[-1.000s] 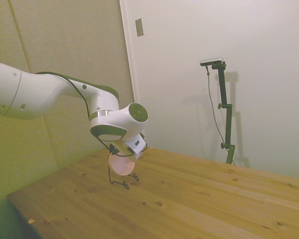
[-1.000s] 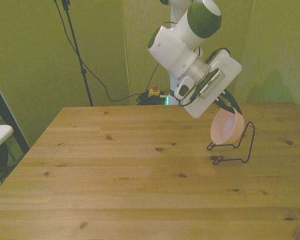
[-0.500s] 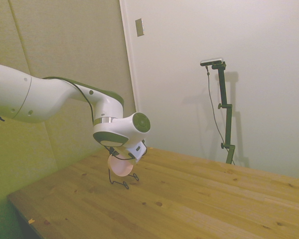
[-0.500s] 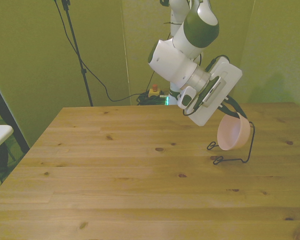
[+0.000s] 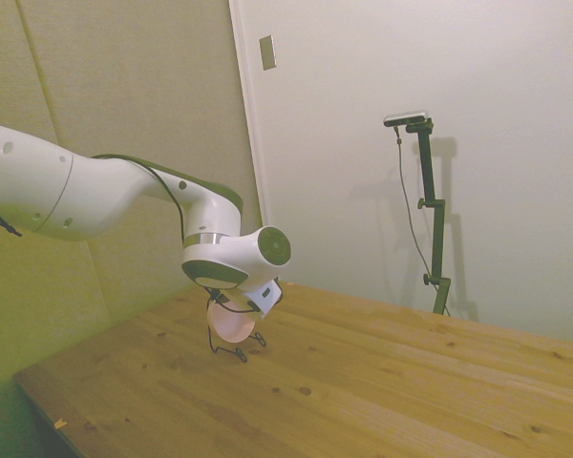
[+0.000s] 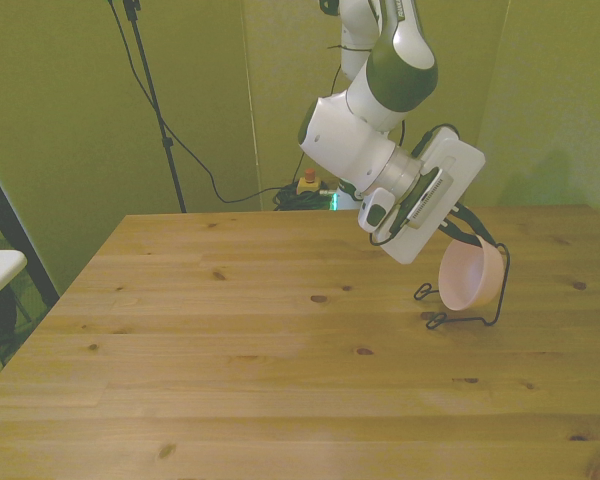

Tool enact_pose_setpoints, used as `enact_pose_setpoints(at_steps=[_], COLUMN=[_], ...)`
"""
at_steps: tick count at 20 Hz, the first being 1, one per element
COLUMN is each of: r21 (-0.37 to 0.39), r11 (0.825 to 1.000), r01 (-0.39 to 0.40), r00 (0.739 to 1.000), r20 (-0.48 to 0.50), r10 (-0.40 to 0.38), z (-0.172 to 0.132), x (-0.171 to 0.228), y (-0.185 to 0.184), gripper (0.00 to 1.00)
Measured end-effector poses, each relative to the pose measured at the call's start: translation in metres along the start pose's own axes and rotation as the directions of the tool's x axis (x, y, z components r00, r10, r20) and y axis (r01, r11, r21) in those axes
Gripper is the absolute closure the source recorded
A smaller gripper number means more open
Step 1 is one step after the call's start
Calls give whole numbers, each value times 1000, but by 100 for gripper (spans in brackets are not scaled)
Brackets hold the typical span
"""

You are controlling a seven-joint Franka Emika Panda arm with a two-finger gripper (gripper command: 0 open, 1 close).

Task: Load the bowl

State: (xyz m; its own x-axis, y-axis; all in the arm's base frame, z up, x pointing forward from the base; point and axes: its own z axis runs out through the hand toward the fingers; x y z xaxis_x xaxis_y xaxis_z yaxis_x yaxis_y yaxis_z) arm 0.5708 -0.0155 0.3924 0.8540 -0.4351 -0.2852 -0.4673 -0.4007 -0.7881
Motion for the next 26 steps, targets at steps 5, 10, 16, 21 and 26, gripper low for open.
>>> enact_pose_setpoints(at_steps=[5,10,16,21,26], r21=[3,8,7,7,7], r11=[1000,1000,1000,999,1000], r01=[-5,-16,-29,-32,-28], r00=[1000,1000,1000,999,1000], r20=[3,1,3,2,5], r10=[5,16,29,32,28], z=[3,2,5,5,6], x=[2,4,7,8,7], y=[4,7,13,15,13], gripper=[100,100,0,0,0])
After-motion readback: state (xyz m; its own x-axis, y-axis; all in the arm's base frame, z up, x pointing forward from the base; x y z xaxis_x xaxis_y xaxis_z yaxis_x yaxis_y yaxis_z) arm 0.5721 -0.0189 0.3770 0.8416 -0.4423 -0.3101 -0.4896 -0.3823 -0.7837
